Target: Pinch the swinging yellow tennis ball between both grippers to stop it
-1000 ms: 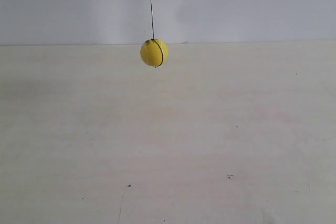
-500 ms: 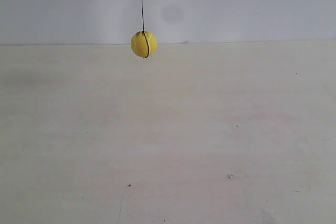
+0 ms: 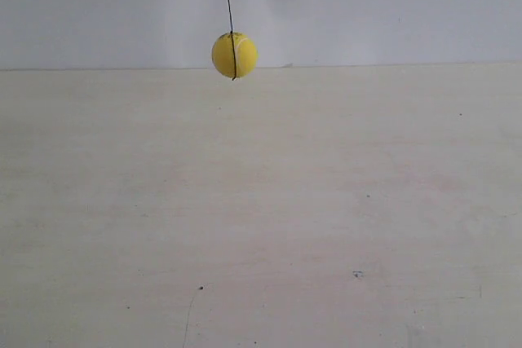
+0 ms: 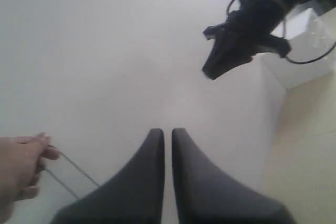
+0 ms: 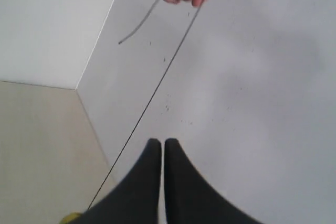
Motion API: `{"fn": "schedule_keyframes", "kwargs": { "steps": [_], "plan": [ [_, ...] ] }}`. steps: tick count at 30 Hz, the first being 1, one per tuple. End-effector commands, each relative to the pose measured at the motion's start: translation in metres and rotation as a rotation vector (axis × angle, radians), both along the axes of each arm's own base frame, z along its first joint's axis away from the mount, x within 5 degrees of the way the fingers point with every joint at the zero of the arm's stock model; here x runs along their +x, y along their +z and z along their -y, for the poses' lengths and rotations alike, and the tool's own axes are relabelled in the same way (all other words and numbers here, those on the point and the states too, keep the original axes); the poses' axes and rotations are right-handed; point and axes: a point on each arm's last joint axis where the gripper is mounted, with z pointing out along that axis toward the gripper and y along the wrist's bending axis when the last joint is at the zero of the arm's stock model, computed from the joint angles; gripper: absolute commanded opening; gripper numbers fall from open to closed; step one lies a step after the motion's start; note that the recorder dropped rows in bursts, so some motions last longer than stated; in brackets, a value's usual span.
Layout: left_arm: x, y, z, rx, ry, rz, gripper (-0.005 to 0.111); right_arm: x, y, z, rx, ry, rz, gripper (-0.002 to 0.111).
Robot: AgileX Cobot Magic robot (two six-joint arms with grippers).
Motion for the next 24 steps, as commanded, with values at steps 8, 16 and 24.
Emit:
{"fn": "schedule_keyframes", "kwargs": {
  "steps": [8, 16, 24],
  "plan": [
    [-0.094, 0.002, -0.034, -0.301, 0.367, 0.236, 0.005, -0.151, 0.090, -0.001, 0.215, -0.399, 0.500, 0.000],
    [-0.161, -0.027, -0.056, -0.490, 0.532, 0.378, 0.005, -0.273, 0.100, -0.011, 0.330, -0.483, 0.765, 0.000],
    [-0.213, -0.089, -0.060, -0.574, 0.497, 0.448, 0.005, -0.318, 0.013, 0.007, 0.488, -0.756, 0.768, 0.000]
  ]
}}
